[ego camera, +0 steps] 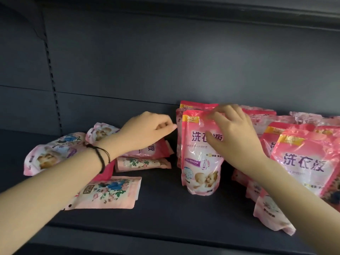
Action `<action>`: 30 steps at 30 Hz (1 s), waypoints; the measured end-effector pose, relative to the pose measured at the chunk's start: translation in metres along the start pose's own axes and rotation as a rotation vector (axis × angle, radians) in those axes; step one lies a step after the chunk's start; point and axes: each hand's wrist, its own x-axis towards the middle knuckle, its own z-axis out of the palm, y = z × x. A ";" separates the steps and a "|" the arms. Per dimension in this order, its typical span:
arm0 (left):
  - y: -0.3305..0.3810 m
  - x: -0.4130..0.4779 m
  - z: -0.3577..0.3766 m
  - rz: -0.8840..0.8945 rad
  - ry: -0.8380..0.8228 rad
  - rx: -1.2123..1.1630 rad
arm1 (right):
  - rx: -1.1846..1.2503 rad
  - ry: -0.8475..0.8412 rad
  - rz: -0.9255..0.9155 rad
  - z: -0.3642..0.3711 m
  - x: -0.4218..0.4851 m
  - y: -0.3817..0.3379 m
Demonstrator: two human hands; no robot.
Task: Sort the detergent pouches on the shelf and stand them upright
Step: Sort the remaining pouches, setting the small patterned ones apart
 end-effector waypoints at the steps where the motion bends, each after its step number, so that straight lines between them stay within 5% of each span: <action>1: -0.008 -0.006 -0.005 0.024 -0.014 0.110 | -0.001 -0.012 -0.044 0.000 0.000 -0.005; 6: -0.052 -0.029 -0.017 0.175 -0.062 0.563 | -0.021 -0.103 -0.315 0.007 0.009 -0.044; 12: -0.105 -0.033 -0.022 0.258 -0.098 0.709 | -0.157 -0.292 -0.439 0.046 0.030 -0.096; 24: -0.206 0.001 -0.016 0.244 -0.196 0.665 | -0.434 -0.706 -0.158 0.147 0.107 -0.111; 30: -0.218 0.024 0.018 0.007 -0.324 0.220 | -0.206 -0.879 0.444 0.190 0.114 -0.090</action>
